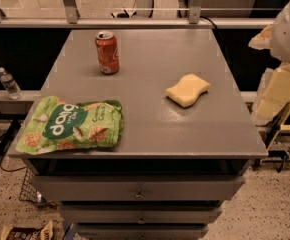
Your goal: Move sponge near coke can
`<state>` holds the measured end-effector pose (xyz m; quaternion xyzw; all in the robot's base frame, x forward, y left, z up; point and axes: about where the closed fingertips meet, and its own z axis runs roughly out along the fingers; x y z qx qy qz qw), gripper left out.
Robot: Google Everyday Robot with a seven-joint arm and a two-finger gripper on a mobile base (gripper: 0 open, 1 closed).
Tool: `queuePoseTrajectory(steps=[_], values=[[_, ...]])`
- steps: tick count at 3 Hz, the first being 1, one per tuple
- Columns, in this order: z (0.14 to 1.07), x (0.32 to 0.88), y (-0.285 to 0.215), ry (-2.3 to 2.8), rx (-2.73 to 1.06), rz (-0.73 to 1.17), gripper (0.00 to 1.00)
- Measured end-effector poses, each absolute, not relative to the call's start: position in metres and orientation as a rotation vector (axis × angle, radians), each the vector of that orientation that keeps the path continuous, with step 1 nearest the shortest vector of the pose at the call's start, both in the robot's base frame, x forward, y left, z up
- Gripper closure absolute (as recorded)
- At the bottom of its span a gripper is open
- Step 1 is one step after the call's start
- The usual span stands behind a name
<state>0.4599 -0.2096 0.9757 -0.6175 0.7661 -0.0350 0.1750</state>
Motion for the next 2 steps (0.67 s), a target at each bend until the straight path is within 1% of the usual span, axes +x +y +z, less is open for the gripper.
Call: queuePoseTrajectory(steps=[1, 2], values=[[0.959, 0.491, -0.199, 2.124, -1.797, -0.081, 0.00], [0.931, 0.529, -0.191, 2.110, -1.775, -0.013, 0.00]])
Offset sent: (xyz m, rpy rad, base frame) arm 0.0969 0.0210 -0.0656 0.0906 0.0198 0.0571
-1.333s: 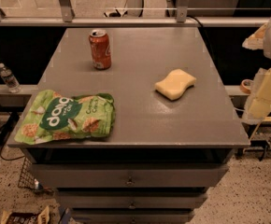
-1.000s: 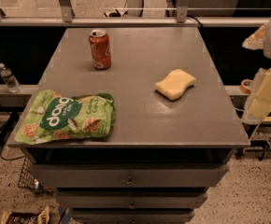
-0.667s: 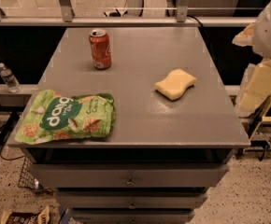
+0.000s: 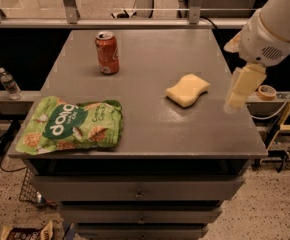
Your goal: Move sponge near coke can
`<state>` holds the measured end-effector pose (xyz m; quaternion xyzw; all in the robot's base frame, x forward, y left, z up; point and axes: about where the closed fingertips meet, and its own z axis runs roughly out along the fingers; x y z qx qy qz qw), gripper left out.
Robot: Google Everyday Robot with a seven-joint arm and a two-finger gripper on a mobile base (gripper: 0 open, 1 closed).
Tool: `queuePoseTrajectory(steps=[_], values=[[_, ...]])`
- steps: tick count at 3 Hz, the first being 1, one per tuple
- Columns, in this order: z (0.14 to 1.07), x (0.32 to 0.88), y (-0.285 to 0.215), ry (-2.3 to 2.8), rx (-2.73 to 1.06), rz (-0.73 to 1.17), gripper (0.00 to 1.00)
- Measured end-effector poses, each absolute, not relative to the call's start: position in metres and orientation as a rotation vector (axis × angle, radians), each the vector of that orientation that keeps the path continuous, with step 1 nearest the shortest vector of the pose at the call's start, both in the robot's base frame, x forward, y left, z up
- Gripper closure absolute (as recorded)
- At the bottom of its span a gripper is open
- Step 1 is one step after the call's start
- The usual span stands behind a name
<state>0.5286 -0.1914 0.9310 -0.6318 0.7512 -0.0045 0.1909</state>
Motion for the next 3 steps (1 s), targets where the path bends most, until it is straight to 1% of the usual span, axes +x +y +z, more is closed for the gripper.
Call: queuePoseTrajectory(steps=[1, 3], values=[[0.913, 0.550, -0.184, 2.105, -1.744, 0.055, 0.00], [0.882, 0.595, -0.176, 2.112, -1.693, 0.097, 0.00]])
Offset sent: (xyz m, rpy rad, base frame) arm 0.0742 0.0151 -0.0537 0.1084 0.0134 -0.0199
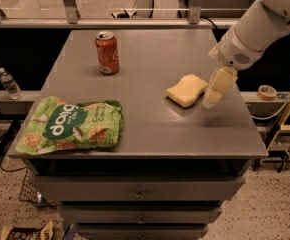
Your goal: Move sponge near coke can
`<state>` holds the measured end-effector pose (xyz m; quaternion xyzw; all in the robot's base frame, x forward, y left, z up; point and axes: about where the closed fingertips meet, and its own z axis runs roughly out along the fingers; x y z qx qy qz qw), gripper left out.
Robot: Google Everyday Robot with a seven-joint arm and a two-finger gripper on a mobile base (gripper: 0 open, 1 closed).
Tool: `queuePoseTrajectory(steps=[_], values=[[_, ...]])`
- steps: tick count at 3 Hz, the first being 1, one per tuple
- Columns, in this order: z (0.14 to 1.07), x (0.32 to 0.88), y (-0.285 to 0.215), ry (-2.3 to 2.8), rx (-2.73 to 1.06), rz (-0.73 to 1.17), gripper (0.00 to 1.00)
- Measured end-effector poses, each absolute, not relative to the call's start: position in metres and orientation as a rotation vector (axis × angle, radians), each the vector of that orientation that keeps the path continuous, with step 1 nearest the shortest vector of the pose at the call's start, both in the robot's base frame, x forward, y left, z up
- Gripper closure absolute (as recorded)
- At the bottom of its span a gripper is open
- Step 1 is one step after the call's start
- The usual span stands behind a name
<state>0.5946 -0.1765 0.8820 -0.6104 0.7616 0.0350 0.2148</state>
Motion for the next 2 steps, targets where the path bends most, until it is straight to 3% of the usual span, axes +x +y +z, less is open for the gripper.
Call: queuePoseTrajectory(steps=[2], values=[[0.852, 0.611, -0.170, 2.192, -1.621, 0.146, 0.00]])
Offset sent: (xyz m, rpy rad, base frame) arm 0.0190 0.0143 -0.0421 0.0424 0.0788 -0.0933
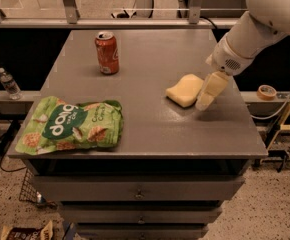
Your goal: Move sponge near coke can
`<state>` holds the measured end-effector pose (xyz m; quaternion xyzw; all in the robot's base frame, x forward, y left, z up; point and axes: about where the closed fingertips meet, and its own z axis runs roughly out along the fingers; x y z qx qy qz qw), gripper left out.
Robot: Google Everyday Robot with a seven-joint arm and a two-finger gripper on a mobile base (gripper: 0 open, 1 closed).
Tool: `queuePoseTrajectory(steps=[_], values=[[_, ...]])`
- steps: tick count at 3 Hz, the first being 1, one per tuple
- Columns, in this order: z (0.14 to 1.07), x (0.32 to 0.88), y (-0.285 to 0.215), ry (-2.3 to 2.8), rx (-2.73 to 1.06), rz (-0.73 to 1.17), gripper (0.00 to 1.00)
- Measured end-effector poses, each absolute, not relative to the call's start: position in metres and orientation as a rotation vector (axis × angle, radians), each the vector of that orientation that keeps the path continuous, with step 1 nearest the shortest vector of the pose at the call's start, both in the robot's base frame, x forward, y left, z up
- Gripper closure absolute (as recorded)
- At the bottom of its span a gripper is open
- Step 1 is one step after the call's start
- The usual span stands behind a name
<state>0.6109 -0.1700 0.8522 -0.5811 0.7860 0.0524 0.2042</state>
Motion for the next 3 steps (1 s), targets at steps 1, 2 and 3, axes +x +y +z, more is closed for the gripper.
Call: queuePoseTrajectory(steps=[1, 2, 3], values=[[0.843, 0.612, -0.161, 2.207, -1.624, 0.176, 0.00], [0.837, 0.613, -0.152, 2.204, -1.636, 0.199, 0.18], [0.835, 0.613, -0.146, 2.201, -1.646, 0.210, 0.47]])
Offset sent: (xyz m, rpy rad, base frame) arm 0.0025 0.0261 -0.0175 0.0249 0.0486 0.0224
